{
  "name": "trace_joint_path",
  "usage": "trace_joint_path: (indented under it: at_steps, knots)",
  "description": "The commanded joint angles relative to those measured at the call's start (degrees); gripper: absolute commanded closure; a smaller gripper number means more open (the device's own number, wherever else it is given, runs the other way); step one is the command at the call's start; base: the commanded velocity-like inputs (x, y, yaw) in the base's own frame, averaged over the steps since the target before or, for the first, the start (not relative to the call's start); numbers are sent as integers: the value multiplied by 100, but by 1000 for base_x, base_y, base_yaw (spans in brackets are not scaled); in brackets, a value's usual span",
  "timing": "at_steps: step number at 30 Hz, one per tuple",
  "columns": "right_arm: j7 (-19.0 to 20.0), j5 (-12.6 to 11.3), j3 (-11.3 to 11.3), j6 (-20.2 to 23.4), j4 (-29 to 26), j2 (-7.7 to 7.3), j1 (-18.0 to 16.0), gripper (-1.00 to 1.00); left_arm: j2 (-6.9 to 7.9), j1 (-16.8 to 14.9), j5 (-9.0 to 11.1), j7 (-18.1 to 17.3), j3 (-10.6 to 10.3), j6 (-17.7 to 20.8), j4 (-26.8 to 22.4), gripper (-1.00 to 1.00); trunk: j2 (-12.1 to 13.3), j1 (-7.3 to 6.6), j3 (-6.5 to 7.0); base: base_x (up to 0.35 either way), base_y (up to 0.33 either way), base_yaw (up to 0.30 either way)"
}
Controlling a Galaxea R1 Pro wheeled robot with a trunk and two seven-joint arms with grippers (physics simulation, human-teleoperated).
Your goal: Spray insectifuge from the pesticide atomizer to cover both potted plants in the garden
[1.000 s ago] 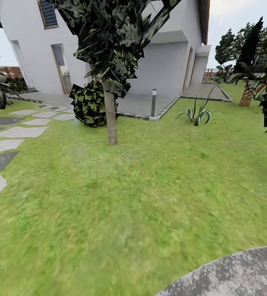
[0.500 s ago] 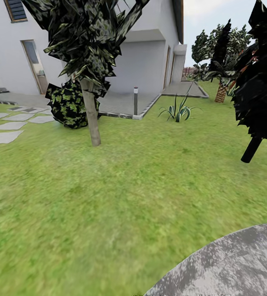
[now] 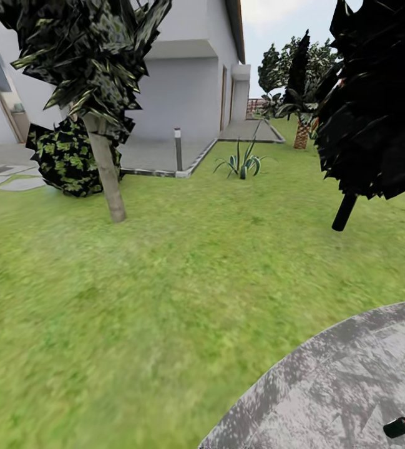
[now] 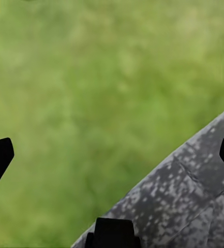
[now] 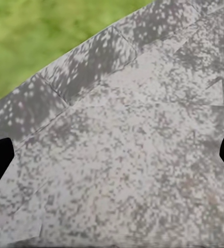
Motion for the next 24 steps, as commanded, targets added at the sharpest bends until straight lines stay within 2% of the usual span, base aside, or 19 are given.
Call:
trace_joint_path:
  at_steps: [1,10,14,18,24]
  knots:
    - [4,-5,-7,-19,6,1,-5,-100,1,0,54,-4,-10,-16,2,-100,-43,22,-27,0,0,-277]
    - [3,-1,-7,-19,6,1,-5,-100,3,-1,54,0,-10,-16,2,-100,-404,219,-225,0,0,-276]
    - [3,-1,-7,-19,6,1,-5,-100,15,-4,58,35,-4,-19,2,-100,-404,219,-241,0,0,-276]
    - [-14,4,0,-22,6,4,-5,-100,100,1,77,47,-2,-24,-2,-100,-404,219,-258,25,15,-275]
    - [-23,6,0,-27,12,31,-5,-100,111,-4,80,49,-3,-25,-3,-100,-404,219,-287,206,177,-252]
